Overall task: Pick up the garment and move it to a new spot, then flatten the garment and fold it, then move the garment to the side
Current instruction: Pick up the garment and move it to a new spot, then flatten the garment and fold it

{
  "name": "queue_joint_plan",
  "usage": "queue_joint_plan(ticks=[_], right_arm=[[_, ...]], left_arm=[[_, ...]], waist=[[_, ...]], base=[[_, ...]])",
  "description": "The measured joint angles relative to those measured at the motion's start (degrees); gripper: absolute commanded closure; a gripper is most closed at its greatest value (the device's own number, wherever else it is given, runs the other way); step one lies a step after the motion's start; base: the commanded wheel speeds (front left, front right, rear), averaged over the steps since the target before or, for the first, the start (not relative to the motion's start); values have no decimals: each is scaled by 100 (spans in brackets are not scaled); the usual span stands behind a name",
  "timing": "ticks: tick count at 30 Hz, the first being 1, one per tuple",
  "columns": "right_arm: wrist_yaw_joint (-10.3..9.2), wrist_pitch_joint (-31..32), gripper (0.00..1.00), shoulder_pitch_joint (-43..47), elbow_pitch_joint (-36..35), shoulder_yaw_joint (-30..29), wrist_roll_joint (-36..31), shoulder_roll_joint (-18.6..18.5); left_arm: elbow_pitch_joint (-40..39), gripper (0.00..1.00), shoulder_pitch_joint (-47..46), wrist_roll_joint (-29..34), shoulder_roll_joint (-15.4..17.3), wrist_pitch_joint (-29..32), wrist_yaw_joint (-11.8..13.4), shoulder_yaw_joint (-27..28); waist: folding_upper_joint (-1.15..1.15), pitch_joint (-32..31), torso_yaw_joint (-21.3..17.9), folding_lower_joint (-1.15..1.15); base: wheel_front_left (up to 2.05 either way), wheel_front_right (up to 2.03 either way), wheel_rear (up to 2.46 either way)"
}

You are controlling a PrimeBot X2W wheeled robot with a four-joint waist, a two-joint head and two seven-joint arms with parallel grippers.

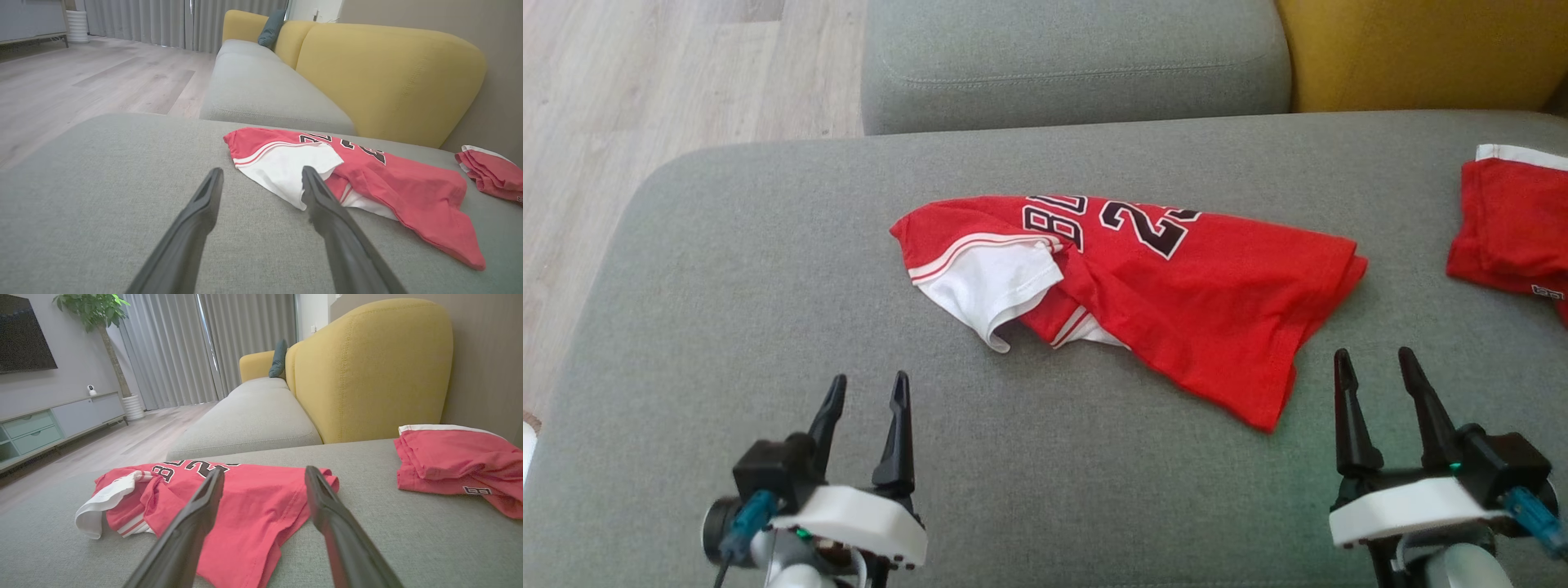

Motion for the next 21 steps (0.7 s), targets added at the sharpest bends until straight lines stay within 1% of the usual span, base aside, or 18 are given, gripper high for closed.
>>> queue_joint_plan(ticks=[8,17,20,21], right_arm=[[0,-7,0,-2,49,1,0,0],[0,-9,0,-8,103,2,0,0],[0,-9,0,-15,110,2,0,0],[0,-9,0,-19,110,2,0,0]], left_arm=[[105,0,44,213,-163,0,-229,198],[205,0,44,394,-264,0,-378,378],[215,0,44,454,-311,0,-388,387],[231,0,44,486,-325,0,-435,385]], waist=[[0,18,22,0],[0,43,53,0],[0,64,46,0],[0,76,40,0]], base=[[0,0,0],[0,0,0],[0,0,0],[0,0,0]])
